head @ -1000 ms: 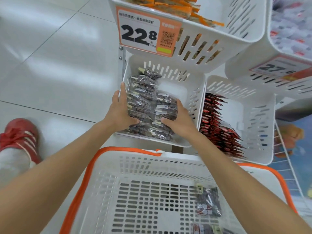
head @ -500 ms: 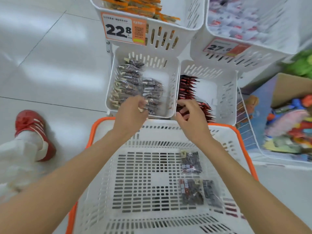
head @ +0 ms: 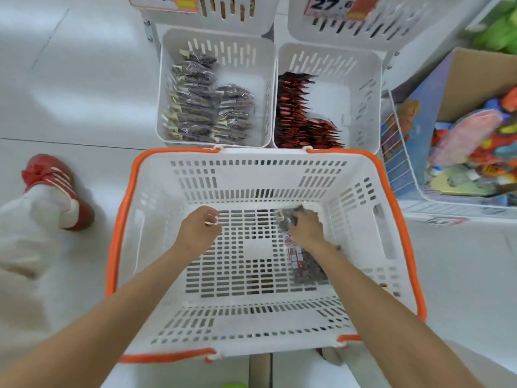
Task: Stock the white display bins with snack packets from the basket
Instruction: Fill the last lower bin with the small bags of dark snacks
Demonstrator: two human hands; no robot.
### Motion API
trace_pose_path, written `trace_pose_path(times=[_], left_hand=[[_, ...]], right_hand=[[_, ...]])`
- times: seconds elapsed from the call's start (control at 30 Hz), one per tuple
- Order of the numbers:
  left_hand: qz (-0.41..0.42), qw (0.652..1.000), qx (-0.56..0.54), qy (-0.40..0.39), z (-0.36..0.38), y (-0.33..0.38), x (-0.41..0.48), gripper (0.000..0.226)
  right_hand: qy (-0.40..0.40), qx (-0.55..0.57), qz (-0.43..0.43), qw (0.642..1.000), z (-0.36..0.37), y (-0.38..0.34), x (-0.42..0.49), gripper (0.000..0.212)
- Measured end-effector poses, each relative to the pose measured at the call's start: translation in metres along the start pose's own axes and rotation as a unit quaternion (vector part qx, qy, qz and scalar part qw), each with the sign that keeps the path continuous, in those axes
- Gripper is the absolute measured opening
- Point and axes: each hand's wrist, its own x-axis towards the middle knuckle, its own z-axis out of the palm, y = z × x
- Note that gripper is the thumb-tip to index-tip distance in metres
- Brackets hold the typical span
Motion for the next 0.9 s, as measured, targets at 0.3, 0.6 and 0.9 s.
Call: trace_pose_path(times=[0.3, 0.6, 0.9], left_hand=[[-0.082, 0.995, 0.007, -0.05, 0.034, -0.007, 0.0, 0.038], [-0.186, 0.961, -0.165, -0.125, 0.054, 0.005, 0.01, 0.037], [-0.166, 0.961, -0.209, -0.068, 0.016, -0.011, 0.006, 0.026]], right_hand=[[-0.085, 0.295, 0.009, 0.952, -0.007, -0.018, -0.004, 0.044], [-0.253, -0.023, -0.118, 0.96, -0.046, 0.008, -0.029, 0.074], [-0.198, 0.006, -0.154, 0.968, -0.032, 0.001, -0.033, 0.021]])
